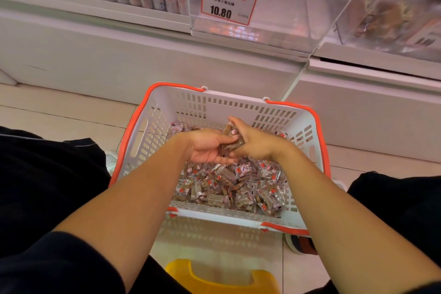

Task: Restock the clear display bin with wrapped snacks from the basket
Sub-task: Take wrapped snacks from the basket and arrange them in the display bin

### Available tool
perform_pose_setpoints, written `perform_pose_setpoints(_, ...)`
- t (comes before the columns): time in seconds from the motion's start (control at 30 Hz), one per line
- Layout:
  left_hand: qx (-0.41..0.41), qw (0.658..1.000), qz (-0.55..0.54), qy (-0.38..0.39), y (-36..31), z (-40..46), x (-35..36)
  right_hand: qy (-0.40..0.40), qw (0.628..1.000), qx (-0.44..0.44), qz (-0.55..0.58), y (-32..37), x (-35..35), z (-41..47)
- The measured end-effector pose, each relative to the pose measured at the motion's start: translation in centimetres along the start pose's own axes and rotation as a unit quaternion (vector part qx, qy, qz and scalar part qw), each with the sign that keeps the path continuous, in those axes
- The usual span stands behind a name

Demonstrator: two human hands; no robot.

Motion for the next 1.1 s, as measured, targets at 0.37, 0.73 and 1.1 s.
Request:
perform_pose_setpoints(0.37, 0.092, 0.970, -0.149, -0.168, -2.9, -0.8, -1.2, -0.210, 0.967, -0.044, 0.140, -0.7, -3.2, 0.0)
perform_pose_setpoints(0.73, 0.229, 0.926, -0.100, -0.282, -6.9, -2.2, -0.1, -0.239, 0.955, -0.140, 0.104, 3.8, -2.8, -1.5)
perform_pose_setpoints(1.1, 0.308, 0.930, 0.106, -0.169, -22.2, -15.3, 9.3, -0.410, 0.860, -0.270, -0.136, 20.5, -15.5, -13.5)
Point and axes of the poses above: each hand's wrist, its own z-axis towards the middle knuckle, its own x-axis out of the palm, y = z × x, the point moved 8 cm from there along z, towards the middle knuckle
